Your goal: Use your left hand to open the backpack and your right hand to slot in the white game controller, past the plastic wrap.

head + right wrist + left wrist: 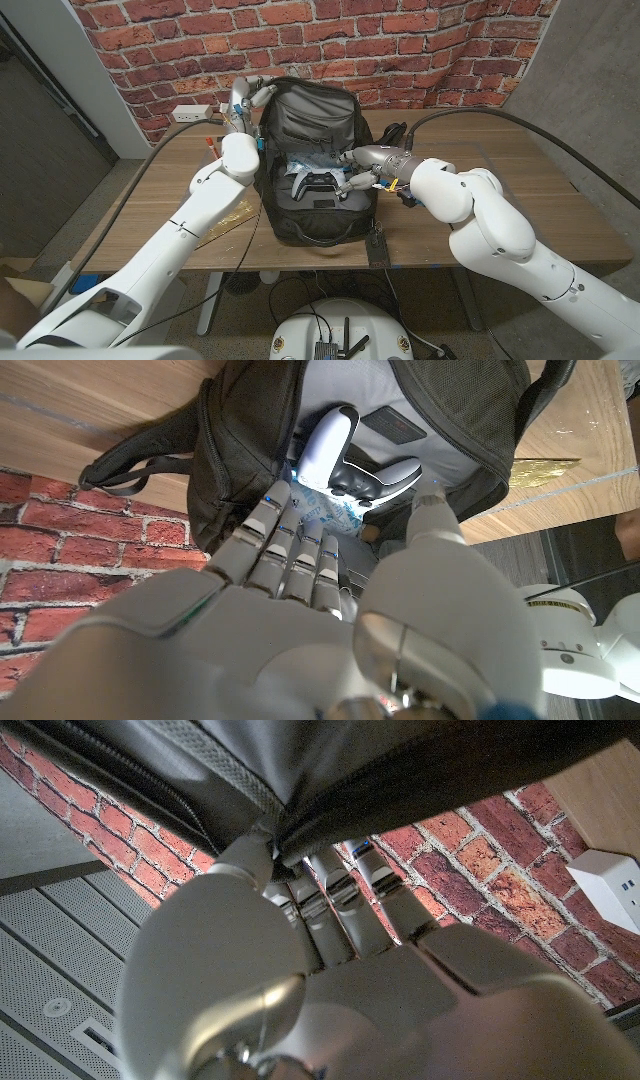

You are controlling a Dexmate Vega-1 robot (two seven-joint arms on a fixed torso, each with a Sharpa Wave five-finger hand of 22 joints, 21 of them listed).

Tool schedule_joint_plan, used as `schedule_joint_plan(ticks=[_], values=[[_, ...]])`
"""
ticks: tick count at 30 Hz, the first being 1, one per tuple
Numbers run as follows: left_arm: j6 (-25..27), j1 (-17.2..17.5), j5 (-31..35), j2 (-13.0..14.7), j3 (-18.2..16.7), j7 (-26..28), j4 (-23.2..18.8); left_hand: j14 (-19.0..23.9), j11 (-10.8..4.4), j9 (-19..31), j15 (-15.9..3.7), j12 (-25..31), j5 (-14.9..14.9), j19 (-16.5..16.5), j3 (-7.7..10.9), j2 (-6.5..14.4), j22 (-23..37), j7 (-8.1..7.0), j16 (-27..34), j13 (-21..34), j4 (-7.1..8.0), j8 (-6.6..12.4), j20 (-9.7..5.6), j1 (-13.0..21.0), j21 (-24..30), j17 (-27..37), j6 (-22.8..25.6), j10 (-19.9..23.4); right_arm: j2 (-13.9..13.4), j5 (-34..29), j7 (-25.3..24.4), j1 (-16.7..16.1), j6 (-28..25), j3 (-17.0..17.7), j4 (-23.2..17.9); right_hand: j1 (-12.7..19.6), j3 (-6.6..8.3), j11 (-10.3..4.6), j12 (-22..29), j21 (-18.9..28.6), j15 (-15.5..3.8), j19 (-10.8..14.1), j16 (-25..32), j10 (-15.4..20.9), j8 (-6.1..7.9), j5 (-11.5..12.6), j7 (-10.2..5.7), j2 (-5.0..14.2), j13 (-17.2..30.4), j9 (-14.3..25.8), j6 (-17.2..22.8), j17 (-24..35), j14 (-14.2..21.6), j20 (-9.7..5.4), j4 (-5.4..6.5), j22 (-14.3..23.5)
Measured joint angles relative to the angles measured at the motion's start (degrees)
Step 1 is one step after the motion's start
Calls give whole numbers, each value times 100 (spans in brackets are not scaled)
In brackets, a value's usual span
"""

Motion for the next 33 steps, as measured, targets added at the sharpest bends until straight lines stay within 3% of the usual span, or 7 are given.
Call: schedule_joint_plan(ticks=[13, 20, 21, 33], values=[[230, 100, -5, 30, 30, 0, -200, 0, -20, 0, 0, -10, 0, 0, 0, 0, 0, 8, 0, 3, 0, -19, 0, 0, 0, 0, 8, 20, -544, 646, -395, -239, -360, 337, -328, -98, -20, 54, 0, 0, -19, -22, 0, -13, 0, 0, 27, 38, -53, 0, 27, 0, -22, 21, 20, 0], [395, 100, -38, 30, 30, 61, -200, 0, -20, -1, 0, -17, 0, 0, 0, -1, 0, 8, 0, 3, 0, -20, 0, 1, 0, 0, 8, 20, -852, 646, -395, -328, -360, 468, -440, -98, -20, 64, 0, -24, -19, -22, 0, -3, 0, 0, 40, 38, -53, 0, 40, -27, -22, 21, 20, 0], [413, 257, -43, 67, -33, 70, -413, 0, -20, 1, 0, -21, 0, 0, 0, -1, 0, 8, 0, 3, 0, -20, 0, 1, 0, 0, 8, 20, -910, 966, -724, -342, -611, 491, -457, -100, -20, 64, 0, -26, -19, -22, 0, -3, 0, 0, 31, 40, -53, 0, 77, -27, -21, 21, 20, 0], [636, 437, -123, 85, -109, 155, -686, 0, -19, 4, 0, 1, 0, 0, 0, -6, 0, 1, 0, 0, 0, -21, 0, 6, 0, 0, 1, 19, -1430, 1438, -1266, -513, -883, 804, -558, -127, -20, 74, 0, -23, -19, -22, 0, -14, 0, 1, 58, 68, -80, 1, 119, -27, -22, 21, 20, 0]])
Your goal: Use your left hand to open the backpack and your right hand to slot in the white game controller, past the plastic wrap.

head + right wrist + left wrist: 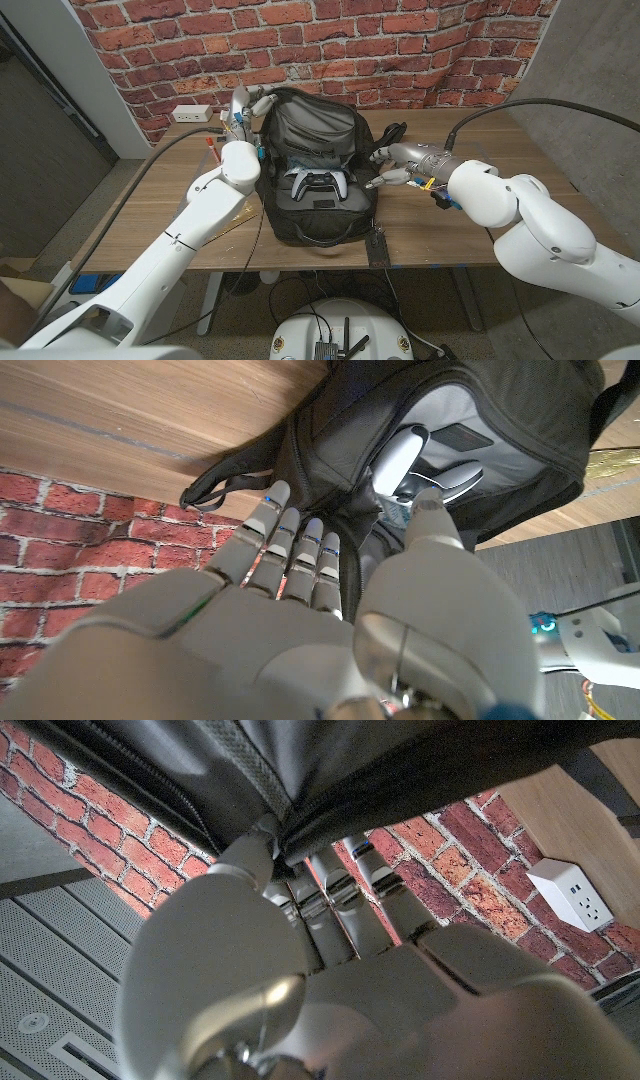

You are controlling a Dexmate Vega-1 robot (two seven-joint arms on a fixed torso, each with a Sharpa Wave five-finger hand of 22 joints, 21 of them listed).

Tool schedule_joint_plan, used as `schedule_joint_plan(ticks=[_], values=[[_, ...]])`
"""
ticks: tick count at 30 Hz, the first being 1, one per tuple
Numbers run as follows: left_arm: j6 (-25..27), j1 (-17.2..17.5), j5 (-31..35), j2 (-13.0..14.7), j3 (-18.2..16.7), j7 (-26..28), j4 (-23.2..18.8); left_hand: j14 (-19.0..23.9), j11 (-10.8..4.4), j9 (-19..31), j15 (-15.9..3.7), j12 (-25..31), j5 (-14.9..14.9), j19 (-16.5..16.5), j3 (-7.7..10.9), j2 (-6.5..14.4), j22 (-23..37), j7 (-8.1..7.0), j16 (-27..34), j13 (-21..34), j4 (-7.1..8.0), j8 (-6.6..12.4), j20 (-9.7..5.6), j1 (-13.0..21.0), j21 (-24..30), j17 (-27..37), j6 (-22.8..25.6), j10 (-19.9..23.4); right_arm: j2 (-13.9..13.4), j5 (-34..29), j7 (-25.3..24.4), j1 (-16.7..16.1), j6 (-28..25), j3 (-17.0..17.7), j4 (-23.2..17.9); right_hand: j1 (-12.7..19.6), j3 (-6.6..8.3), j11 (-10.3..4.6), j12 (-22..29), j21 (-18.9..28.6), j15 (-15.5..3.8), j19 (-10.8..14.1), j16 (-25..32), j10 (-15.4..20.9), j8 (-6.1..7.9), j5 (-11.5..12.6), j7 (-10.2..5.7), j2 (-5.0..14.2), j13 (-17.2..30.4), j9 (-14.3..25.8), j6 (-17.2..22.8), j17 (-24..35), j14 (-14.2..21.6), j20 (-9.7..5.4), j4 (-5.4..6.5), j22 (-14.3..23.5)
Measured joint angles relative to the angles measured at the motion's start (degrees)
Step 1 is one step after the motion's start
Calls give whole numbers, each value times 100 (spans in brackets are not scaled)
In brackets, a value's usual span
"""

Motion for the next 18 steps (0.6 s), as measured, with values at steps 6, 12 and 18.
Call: schedule_joint_plan(ticks=[6, 12, 18], values=[[127, 141, -55, 31, -54, 21, -233, 0, 0, 0, 0, 0, 0, 0, 0, 0, 0, 0, 0, 0, 0, 0, 0, 0, 0, 0, 0, -1, -219, 456, -503, -81, -14, 204, 37, 0, 0, 30, 0, 0, 0, 0, 0, 31, 0, 24, 0, 0, -12, 0, 0, 0, 0, 0, 0, 0], [211, 262, -97, 67, -106, 34, -389, 0, 1, 0, 0, 0, 0, 0, 13, 0, 0, -1, 0, -1, 13, 0, 0, 0, 0, 0, -1, -1, -367, 800, -845, -132, 68, 342, 108, -38, 0, 30, 0, 0, 0, 0, 0, 32, 0, 24, 22, 38, -26, 0, 21, 0, 0, 0, 0, 0], [298, 399, -158, 116, -189, 49, -551, -22, 9, -1, 21, -1, 0, 0, 34, 1, 0, -1, 0, 2, 34, 0, 0, -1, 0, 0, -1, -9, -537, 1183, -1224, -217, 178, 526, 214, -38, 0, 30, 0, 1, 1, 0, 0, 32, 0, 24, 41, 38, -26, 0, 41, 0, 0, 0, 0, 0]])
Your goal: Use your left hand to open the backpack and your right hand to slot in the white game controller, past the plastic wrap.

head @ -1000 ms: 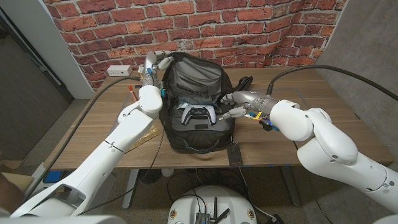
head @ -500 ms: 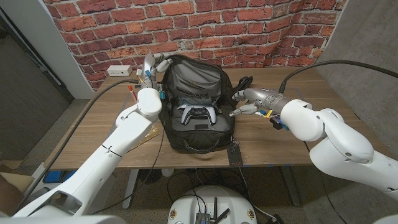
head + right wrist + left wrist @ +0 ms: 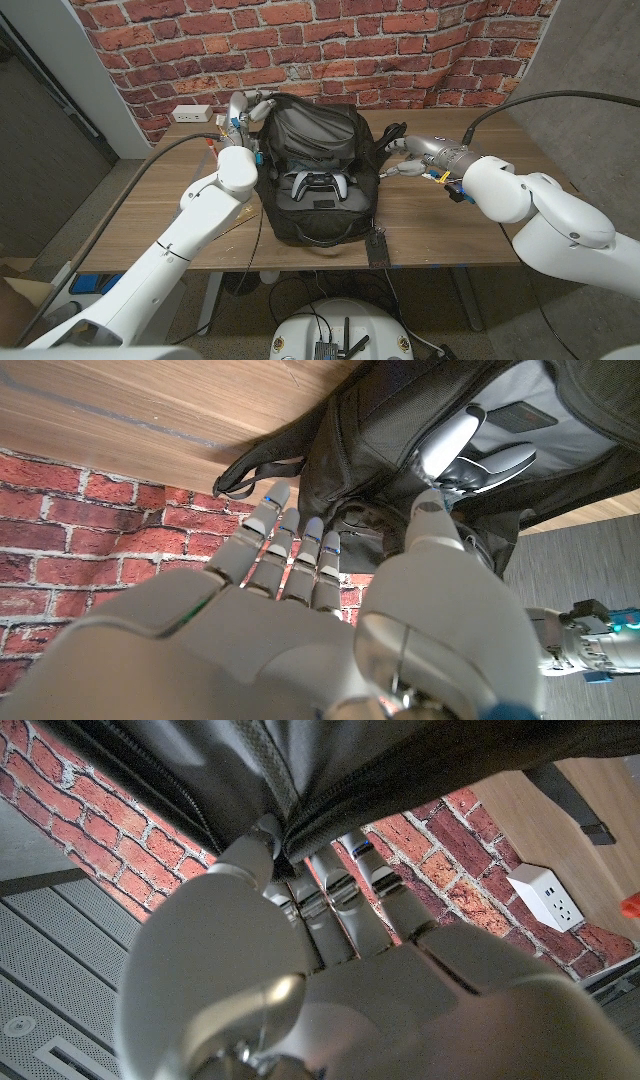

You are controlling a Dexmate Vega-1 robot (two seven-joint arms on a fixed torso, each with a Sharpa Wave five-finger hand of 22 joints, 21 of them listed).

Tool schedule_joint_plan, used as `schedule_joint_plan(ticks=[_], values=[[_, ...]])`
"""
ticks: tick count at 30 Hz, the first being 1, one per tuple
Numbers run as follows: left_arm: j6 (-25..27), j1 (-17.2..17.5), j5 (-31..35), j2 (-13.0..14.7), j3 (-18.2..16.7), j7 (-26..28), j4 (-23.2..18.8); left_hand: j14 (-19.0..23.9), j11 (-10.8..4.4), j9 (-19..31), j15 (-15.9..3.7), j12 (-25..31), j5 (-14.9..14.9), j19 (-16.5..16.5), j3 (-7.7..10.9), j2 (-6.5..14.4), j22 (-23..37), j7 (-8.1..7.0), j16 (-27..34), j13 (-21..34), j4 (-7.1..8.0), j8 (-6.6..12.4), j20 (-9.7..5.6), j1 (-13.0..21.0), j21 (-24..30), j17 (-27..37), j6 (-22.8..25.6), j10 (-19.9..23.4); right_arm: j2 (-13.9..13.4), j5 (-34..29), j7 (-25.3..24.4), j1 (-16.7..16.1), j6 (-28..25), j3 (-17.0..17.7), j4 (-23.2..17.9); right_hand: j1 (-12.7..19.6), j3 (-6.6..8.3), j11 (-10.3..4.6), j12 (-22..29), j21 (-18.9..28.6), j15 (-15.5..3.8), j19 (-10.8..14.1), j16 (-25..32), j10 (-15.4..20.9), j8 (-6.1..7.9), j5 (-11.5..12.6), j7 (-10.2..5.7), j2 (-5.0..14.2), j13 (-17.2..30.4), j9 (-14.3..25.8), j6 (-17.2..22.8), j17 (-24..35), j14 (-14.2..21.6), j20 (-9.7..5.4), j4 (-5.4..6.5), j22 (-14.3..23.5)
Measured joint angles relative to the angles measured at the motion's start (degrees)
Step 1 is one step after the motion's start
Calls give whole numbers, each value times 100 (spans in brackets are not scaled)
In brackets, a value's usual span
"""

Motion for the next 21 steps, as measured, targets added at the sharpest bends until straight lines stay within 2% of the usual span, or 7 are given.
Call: schedule_joint_plan(ticks=[9, 21], values=[[143, 168, -118, 64, -125, 27, -203, -11, 0, 27, -11, -5, 0, 0, 0, 23, 0, -1, -44, 1, 0, -1, 0, -23, 0, 0, -1, -1, -194, 487, -485, -153, 180, 278, 173, -23, 0, 0, 0, -24, 0, 0, 0, 0, 0, 0, -30, 23, -27, 0, 30, 1, 0, 0, 0, 0], [265, 399, -212, 162, -282, 25, -516, -43, -19, 27, 21, -9, 0, 0, -1, 45, 0, 5, -45, 0, -1, 2, 0, -45, 0, 0, -45, -41, -277, 948, -943, -190, 478, 380, 319, -55, 0, 0, 0, -23, 0, 0, 41, 0, 0, 0, 1, 55, -53, 0, 60, 1, 0, 0, 0, 0]])
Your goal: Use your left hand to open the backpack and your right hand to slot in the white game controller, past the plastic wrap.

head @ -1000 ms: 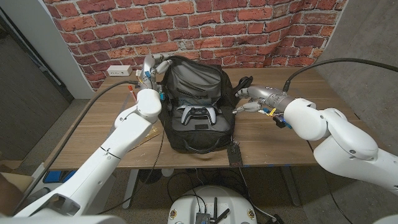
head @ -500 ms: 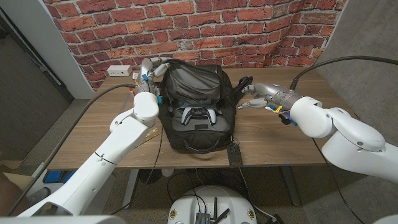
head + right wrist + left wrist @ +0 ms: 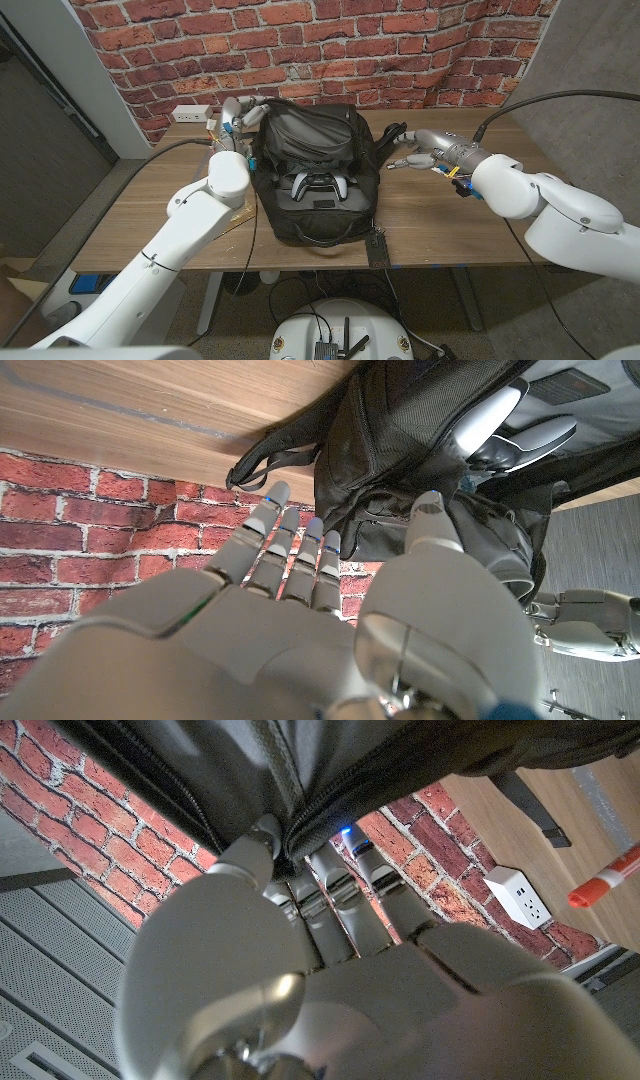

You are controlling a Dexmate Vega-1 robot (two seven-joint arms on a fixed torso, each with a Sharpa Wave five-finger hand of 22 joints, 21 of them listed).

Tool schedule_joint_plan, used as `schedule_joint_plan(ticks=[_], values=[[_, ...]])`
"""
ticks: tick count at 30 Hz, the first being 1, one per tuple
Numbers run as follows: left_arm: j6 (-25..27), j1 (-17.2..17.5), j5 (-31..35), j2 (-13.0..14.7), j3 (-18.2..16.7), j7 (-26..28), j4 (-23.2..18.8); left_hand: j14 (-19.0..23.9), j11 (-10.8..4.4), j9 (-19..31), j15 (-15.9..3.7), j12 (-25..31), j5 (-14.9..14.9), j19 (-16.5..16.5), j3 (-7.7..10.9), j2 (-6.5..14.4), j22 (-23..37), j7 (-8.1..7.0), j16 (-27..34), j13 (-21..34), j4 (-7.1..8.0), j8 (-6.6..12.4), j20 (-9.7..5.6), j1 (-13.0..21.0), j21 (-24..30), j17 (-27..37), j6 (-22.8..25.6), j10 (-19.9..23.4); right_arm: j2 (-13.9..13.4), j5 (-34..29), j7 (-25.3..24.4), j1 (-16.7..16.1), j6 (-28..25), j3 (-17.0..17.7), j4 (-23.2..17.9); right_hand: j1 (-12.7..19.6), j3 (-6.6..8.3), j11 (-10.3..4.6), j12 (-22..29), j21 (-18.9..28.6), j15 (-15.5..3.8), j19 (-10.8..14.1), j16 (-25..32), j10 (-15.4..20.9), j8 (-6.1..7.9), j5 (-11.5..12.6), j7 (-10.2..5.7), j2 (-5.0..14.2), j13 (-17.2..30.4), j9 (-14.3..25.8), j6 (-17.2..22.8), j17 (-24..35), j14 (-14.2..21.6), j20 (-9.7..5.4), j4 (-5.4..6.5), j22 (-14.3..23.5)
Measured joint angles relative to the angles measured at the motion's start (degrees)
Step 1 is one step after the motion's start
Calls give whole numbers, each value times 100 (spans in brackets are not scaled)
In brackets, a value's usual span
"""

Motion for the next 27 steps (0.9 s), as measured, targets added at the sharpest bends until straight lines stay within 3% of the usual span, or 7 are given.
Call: schedule_joint_plan(ticks=[7, 19, 20, 25, 27], values=[[173, 107, -200, 87, -84, -47, -145, 2, 0, 0, -2, -2, 0, 0, 0, 7, 0, 0, 0, 29, 0, 0, 0, -7, 0, 0, -1, -1, -55, 153, -123, 95, 168, -37, 202, -28, 0, -22, 0, 0, 0, 0, 0, 22, 0, 0, 0, 28, 0, 0, 0, 0, 0, 0, 0, 0], [390, 295, -577, 452, -349, -339, -388, -60, 1, -2, -2, 10, 0, 0, -1, -7, 0, -10, 0, 28, -1, 0, 0, -37, 0, 0, -11, -3, -43, 405, -314, 279, 544, -135, 478, -51, 0, -22, 0, 1, 19, 21, 0, 22, 0, 44, 0, 51, -26, 0, 0, -28, 19, -21, 0, 0], [475, 299, -762, 462, -357, -487, -393, -60, 1, -2, -2, 10, 0, 0, -1, -7, 0, -11, 0, 27, -1, 0, 0, -37, 0, 0, -11, -3, 10, 422, -327, 352, 577, -168, 649, -51, 0, -22, 0, 1, 19, 21, 0, 22, 0, 44, 0, 51, -26, 0, 0, -28, 19, -21, 0, 0], [544, 353, -877, 650, -495, -569, -483, -90, 1, -3, 28, 10, 0, 0, -1, -7, 0, -11, 0, 26, -1, -1, 0, -37, 0, 1, -11, -3, 10, 470, -366, 352, 707, -168, 649, -51, 0, -21, 0, 1, 19, 21, 0, 21, 0, 44, -24, 51, -26, 0, 24, -28, 19, -21, 0, 0], [649, 373, -1063, 750, -564, -711, -523, -91, 1, -3, 29, 10, 0, 0, -1, -7, 0, -11, 0, 25, -1, -1, 0, -36, 0, 1, -11, -3, 126, 494, -383, 504, 777, -264, 918, -51, 0, -22, 0, 1, 19, 21, 0, 21, 0, 44, -24, 51, -26, 0, 24, -28, 19, -21, 0, 0]])
